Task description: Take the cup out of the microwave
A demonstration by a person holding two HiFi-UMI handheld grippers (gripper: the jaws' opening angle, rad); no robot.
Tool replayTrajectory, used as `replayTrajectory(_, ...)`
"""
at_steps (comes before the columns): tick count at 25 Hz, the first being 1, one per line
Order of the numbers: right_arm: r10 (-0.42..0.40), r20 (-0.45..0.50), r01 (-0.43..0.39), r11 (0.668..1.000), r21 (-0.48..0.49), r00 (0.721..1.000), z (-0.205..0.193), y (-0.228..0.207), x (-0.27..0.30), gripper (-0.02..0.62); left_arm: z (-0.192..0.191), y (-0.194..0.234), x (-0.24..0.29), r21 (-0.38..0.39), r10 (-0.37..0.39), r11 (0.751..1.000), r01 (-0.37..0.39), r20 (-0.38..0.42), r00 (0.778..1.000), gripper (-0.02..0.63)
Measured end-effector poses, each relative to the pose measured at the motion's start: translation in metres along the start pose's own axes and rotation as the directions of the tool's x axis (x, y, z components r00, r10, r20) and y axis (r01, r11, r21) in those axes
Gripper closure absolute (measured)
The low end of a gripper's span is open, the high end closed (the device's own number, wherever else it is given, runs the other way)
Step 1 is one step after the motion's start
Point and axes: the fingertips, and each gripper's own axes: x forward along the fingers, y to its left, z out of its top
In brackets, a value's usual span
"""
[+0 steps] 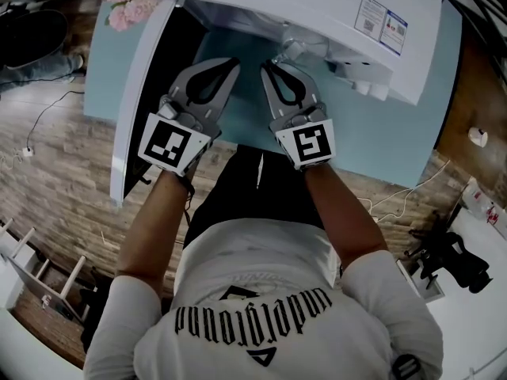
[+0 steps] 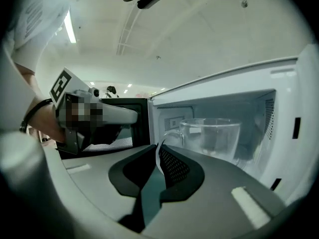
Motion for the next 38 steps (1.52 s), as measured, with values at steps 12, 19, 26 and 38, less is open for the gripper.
replayTrajectory(12, 0.046, 0.043, -0.046, 0.999, -0.010, 0.998, 0.030, 0.026, -0.075, 0.565, 0.028, -0.052, -0.012, 0.051, -0.022, 0.998, 0.021, 0.014, 1.000, 0.555)
replayTrajectory(19, 0.088, 0.116, -0.085, 0.996, -0.025, 0.989, 0.073, 0.028, -0.128, 0.565, 0.054, -0.099, -0.021, 0.079, -0.010, 0.997, 0.006, 0.050, 0.999, 0.555)
replayTrajectory(26, 0.123, 0.201, -0.112, 0.991, -0.066, 0.972, 0.127, 0.026, -0.184, 0.565, 0.098, -0.147, -0.036, 0.123, -0.008, 0.992, -0.005, 0.100, 0.995, 0.555)
replayTrajectory(38, 0.166, 0.253, -0.147, 0.985, -0.091, 0.953, 0.186, 0.026, -0.284, 0.565, 0.154, -0.239, -0.075, 0.157, 0.008, 0.987, -0.029, 0.131, 0.991, 0.555)
